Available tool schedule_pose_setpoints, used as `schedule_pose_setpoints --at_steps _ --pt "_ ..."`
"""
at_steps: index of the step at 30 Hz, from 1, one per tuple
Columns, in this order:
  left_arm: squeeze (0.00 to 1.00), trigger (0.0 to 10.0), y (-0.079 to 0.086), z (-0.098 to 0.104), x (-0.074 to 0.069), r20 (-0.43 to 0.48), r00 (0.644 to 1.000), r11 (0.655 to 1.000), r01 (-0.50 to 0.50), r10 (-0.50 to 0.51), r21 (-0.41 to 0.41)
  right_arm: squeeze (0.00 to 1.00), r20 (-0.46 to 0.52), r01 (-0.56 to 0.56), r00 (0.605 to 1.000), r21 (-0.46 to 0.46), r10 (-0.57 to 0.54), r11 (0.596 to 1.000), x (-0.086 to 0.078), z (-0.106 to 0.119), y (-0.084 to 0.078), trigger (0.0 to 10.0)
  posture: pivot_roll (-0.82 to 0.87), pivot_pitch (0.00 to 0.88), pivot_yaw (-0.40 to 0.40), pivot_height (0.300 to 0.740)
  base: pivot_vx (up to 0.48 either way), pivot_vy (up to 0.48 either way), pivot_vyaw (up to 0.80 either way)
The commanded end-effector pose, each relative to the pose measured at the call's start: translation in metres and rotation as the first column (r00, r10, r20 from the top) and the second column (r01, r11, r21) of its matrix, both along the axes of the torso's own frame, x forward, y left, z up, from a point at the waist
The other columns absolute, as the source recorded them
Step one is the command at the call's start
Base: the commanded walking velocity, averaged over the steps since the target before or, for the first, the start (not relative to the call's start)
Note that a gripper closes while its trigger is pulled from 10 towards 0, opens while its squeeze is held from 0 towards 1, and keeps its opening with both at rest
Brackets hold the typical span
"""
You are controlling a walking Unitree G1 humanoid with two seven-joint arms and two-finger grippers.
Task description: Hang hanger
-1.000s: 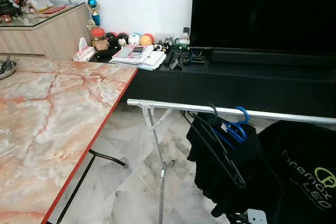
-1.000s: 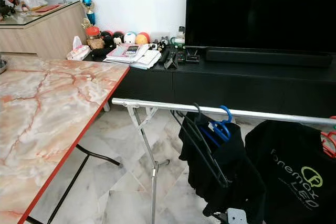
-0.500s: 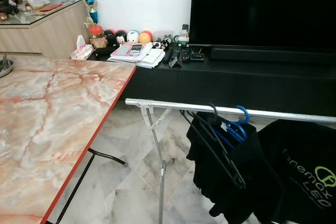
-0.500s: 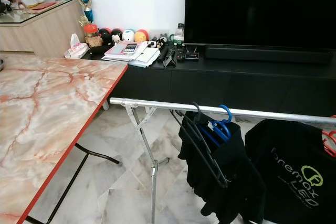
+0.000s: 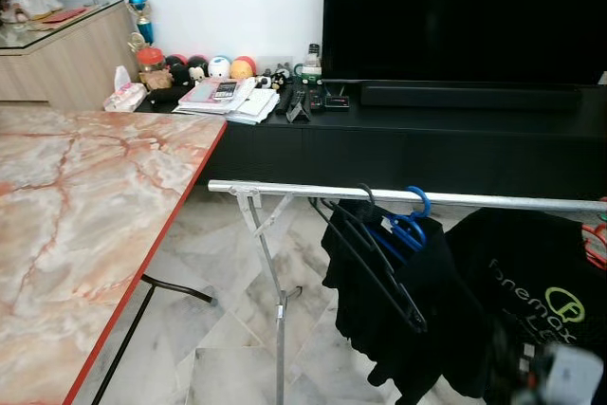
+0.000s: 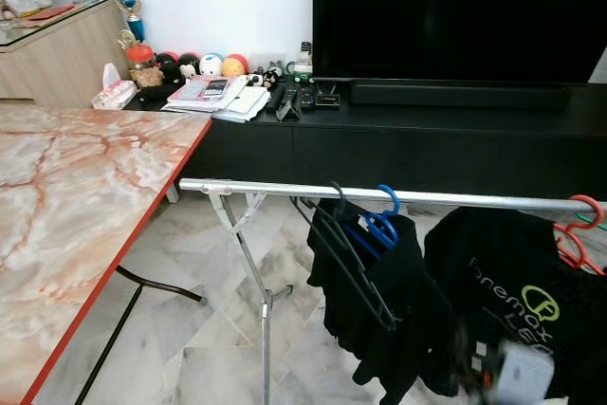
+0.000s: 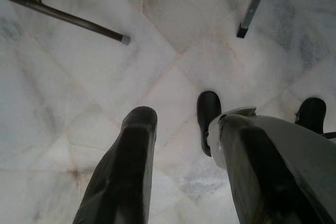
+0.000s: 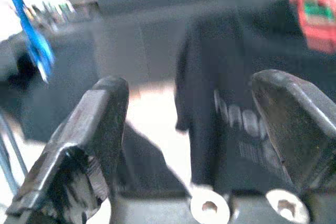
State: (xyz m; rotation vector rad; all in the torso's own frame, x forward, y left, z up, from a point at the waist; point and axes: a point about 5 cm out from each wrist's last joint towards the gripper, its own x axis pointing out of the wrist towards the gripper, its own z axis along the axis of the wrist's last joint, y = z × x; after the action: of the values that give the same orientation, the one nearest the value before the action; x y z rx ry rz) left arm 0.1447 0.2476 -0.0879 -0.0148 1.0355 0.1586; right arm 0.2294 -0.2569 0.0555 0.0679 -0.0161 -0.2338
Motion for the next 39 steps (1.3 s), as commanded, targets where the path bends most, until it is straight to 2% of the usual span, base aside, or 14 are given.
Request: schedule_pose_setpoints --at_steps 1,4,7,10,14,19,22,25,39 --pt "0.0 10.0 0.002 0.0 -0.003 -0.002 1.0 1.0 0.004 -0.004 0.021 0.0 0.013 -0.054 0.998 0.015 0.054 0.998 0.014 0.009 0.005 10.0 -0.04 0.0 0.013 0.74 0.0 0.0 0.0" --pt "0.0 10.0 0.002 0.0 -0.002 0.004 1.0 1.0 -0.004 0.004 0.022 0.0 0.026 -0.15 0.988 0.007 0.15 0.989 0.026 0.02 0.017 10.0 -0.03 0.0 0.009 0.74 0.0 0.0 0.0" --pt "0.0 10.0 0.003 0.0 -0.002 0.008 1.0 1.0 -0.018 0.017 0.019 0.0 0.028 -0.206 0.978 -0.008 0.206 0.978 0.029 0.028 0.026 10.0 -0.02 0.0 0.004 0.74 0.0 0.0 0.0" --pt "0.0 10.0 0.004 0.001 -0.002 0.013 1.0 0.999 -0.029 0.028 0.017 0.0 0.027 -0.207 0.978 -0.001 0.207 0.978 0.029 0.029 0.029 10.0 -0.01 0.0 0.003 0.74 0.0 0.0 0.0" --pt "0.0 10.0 0.006 0.002 -0.001 0.021 0.999 0.999 -0.044 0.043 0.017 0.0 0.003 -0.229 0.974 0.015 0.229 0.973 0.015 0.024 0.038 10.0 -0.02 0.0 0.017 0.74 0.0 0.0 0.0" --pt "0.0 10.0 0.008 0.002 0.0 0.019 0.999 0.999 -0.041 0.04 0.023 0.0 -0.016 -0.228 0.974 0.015 0.228 0.974 0.004 0.021 0.038 10.0 -0.03 0.0 0.023 0.74 0.0 0.0 0.0" --pt "0.0 10.0 0.008 0.003 0.001 0.017 0.999 0.999 -0.035 0.034 0.028 0.0 -0.036 -0.172 0.984 0.031 0.173 0.985 -0.007 0.017 0.033 10.0 -0.03 0.0 0.025 0.74 0.0 0.0 0.0" --pt "0.0 10.0 0.008 0.003 0.002 0.02 0.999 0.999 -0.034 0.033 0.026 0.0 -0.049 -0.131 0.99 0.058 0.134 0.99 -0.011 0.013 0.03 10.0 -0.03 0.0 0.028 0.74 0.0 0.0 0.0" --pt "0.0 10.0 0.007 0.003 0.001 0.023 0.999 0.999 -0.039 0.038 0.011 0.0 -0.05 -0.164 0.985 0.043 0.166 0.986 -0.003 0.017 0.035 10.0 -0.02 0.0 0.02 0.74 0.0 0.0 0.0"
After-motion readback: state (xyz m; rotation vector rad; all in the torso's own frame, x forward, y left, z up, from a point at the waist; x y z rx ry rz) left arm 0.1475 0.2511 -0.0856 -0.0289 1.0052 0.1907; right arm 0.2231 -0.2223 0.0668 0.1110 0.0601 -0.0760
